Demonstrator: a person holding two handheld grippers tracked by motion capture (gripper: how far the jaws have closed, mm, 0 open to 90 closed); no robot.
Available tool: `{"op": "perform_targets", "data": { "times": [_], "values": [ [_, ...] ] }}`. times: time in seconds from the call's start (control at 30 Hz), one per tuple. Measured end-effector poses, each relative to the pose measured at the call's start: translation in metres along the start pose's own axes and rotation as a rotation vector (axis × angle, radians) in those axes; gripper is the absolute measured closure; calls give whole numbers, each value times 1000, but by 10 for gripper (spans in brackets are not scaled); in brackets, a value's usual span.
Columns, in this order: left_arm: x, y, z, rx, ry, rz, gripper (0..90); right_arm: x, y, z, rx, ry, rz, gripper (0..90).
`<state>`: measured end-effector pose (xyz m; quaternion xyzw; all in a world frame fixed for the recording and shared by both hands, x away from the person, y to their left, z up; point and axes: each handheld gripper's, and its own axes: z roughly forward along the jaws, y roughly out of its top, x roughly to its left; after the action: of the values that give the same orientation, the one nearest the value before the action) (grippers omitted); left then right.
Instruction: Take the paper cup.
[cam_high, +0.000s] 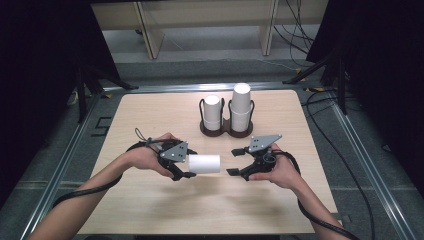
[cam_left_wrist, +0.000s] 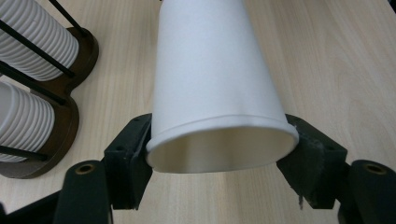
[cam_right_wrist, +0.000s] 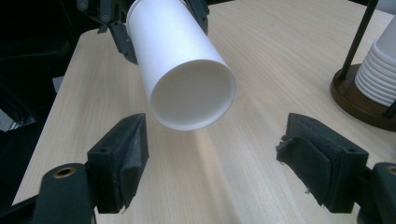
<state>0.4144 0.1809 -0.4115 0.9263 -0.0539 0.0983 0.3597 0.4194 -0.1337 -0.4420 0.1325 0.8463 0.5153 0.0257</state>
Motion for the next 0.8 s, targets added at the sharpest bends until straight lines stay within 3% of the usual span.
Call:
{"op": "perform_targets", "data": {
  "times": [0.2,0.27,0.63,0.8],
  "values": [
    [2,4,-1,43,-19,26,308,1,1,2,42,22,15,247],
    [2,5,1,46,-27,18,309,0,2,3,47,29,11,248],
    [6,14,0,123,-65,62,309,0,5,6,91,54,-14,242],
    [7,17,1,159,-54,62,309,1,8,5,102,49,-21,242]
  ]
}}
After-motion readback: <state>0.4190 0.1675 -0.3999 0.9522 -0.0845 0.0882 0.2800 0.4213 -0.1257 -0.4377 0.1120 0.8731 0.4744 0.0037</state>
